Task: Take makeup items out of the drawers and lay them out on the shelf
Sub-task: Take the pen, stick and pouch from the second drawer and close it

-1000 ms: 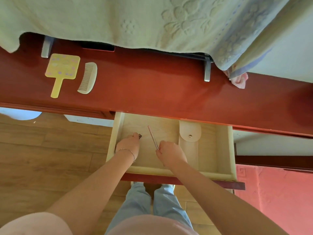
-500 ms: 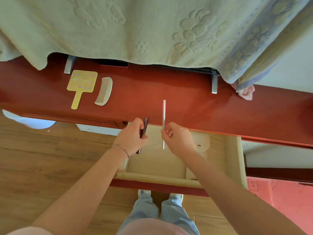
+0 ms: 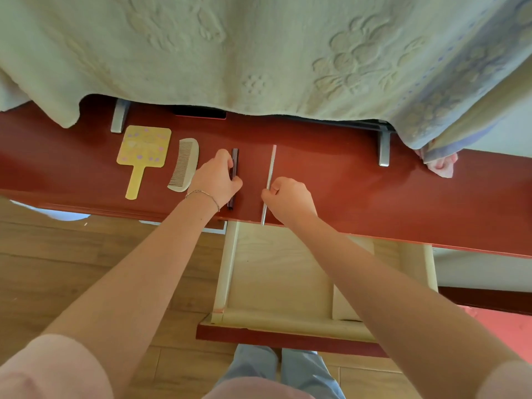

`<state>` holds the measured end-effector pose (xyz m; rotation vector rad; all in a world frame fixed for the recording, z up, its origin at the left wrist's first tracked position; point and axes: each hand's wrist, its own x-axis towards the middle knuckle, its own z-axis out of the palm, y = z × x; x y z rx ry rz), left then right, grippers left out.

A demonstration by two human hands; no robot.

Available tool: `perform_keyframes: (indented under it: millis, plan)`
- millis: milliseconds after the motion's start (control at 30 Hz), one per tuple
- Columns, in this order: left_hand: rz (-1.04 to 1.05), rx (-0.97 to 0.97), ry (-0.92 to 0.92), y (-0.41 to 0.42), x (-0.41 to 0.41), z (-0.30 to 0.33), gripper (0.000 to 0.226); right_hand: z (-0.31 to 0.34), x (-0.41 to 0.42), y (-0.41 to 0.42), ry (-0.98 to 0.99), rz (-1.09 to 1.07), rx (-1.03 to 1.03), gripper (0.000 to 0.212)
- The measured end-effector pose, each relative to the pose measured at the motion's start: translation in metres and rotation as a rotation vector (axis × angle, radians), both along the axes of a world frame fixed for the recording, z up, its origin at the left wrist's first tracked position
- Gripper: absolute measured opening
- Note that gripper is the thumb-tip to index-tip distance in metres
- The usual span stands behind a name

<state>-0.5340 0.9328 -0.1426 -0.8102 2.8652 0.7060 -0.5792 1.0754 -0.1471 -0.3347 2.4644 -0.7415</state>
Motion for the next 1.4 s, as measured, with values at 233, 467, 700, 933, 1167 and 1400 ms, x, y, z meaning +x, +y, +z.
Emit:
perform_keyframes:
  millis: [233,467,700,933,1167,1400]
  plan:
    - [0.016,-0.043,-0.005,-0.019,-0.016,-0.009,0.030,-0.009,-0.015,-0.037,0.027,0.076,0.062,0.018]
    - [0.041,-0.035,-0.015,-0.026,-0.022,-0.013,0.032,-0.012,-0.023,-0.051,0.024,0.104,0.121,0.015]
    - [0.060,-0.037,-0.007,-0.021,-0.024,-0.014,0.034,-0.009,-0.020,-0.053,0.031,0.080,0.151,0.013]
    - [0.081,-0.074,0.007,-0.014,-0.017,-0.007,0.032,-0.003,-0.014,-0.046,-0.003,0.042,0.073,0.027]
    - [0.064,0.031,0.152,0.027,-0.004,-0.004,0.015,-0.001,0.012,0.031,-0.058,-0.081,-0.192,0.020]
    - [-0.143,0.348,0.420,0.124,0.030,-0.007,0.006,-0.026,0.058,0.148,-0.125,-0.361,-0.147,0.023]
